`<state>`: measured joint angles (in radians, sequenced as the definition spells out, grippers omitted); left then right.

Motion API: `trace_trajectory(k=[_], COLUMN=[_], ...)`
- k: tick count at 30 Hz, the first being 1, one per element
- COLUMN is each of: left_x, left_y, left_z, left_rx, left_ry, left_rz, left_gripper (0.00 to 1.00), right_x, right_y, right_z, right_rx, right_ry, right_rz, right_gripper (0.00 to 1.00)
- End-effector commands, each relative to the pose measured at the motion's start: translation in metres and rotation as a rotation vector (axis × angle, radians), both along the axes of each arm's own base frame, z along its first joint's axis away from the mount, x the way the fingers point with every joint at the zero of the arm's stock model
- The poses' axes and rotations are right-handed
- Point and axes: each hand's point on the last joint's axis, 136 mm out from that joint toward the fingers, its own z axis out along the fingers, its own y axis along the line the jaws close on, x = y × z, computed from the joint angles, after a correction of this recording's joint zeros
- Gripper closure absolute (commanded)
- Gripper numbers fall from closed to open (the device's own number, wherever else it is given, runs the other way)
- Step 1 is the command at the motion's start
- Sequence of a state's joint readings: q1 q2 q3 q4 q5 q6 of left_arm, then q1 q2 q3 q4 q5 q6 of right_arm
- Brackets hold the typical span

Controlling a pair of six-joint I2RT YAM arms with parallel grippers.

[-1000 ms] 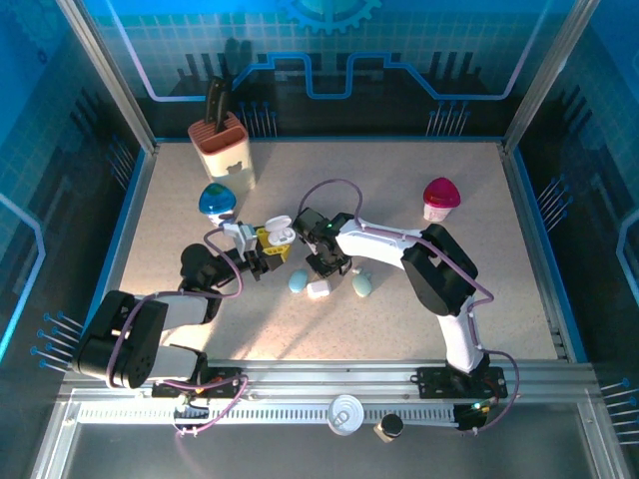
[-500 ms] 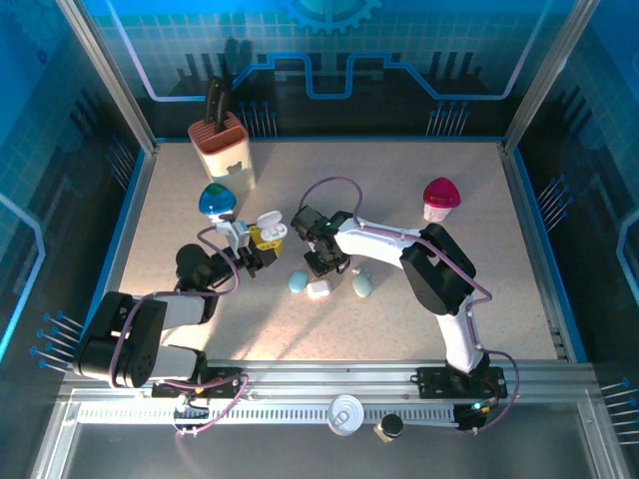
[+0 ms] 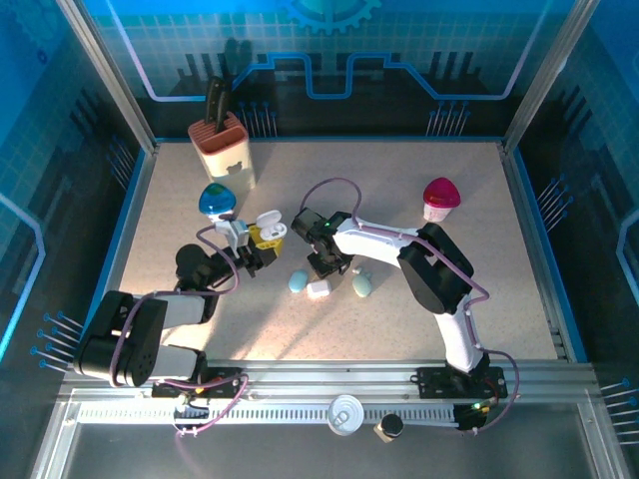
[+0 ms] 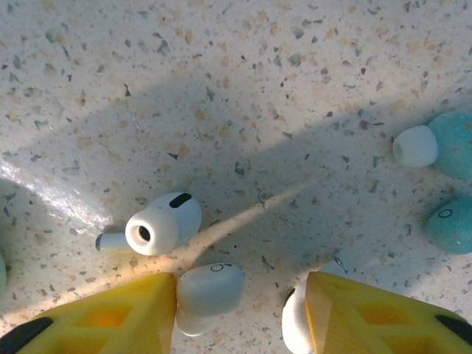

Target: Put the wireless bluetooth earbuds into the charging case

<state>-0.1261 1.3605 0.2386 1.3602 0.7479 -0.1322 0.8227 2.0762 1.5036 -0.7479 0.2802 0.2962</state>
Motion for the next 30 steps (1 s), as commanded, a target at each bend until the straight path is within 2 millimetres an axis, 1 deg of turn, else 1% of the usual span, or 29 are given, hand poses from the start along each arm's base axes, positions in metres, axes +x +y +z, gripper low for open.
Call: trace_trajectory(k=[1, 4, 9, 15, 20, 23, 25, 28, 30], left_x=[0.0, 0.0, 0.0, -0.001, -0.001, -0.001, -0.001, 0.0, 0.001], left_y=[0.003, 0.003, 0.004, 0.004, 0.005, 0.007, 0.008, 0.01, 0.011], left_z=[0.004, 0.004, 0.005, 0.005, 0.005, 0.005, 0.005, 0.006, 0.006], left_rx=[-0.008, -0.008, -0.01, -0.01, -0.011, -0.011, -0.011, -0.012, -0.012], left_ry=[-0.022, -0.021, -0.023, -0.021, -0.021, -0.023, -0.022, -0.027, -0.029], left_rz=[0.004, 0.004, 0.006, 0.004, 0.01, 0.017, 0.022, 0.033, 0.041], left_gripper=[0.61, 0.61, 0.61, 0.61, 0.61, 0.61, 0.61, 0.61, 0.61], right_x=[-0.008, -0.01, -0.009, -0.006, -0.004, -0.005, -0.006, -0.005, -0.004], right_y=[-0.004, -0.005, -0.018, -0.027, -0.031, -0.027, -0.022, -0.009, 0.001], right_z=[-0.002, -0.003, -0.001, 0.007, 0.013, 0.019, 0.025, 0.035, 0.038], right_rx=[-0.039, -0.056, -0.117, -0.15, -0.156, -0.128, -0.094, -0.02, 0.031], right_ry=[0.027, 0.037, 0.022, 0.001, -0.01, -0.012, -0.016, -0.033, -0.043], right_rz=[0.051, 0.072, 0.076, 0.07, 0.06, 0.066, 0.07, 0.066, 0.056], right_gripper=[0.48, 0.46, 0.45, 0.46, 0.46, 0.46, 0.46, 0.46, 0.47])
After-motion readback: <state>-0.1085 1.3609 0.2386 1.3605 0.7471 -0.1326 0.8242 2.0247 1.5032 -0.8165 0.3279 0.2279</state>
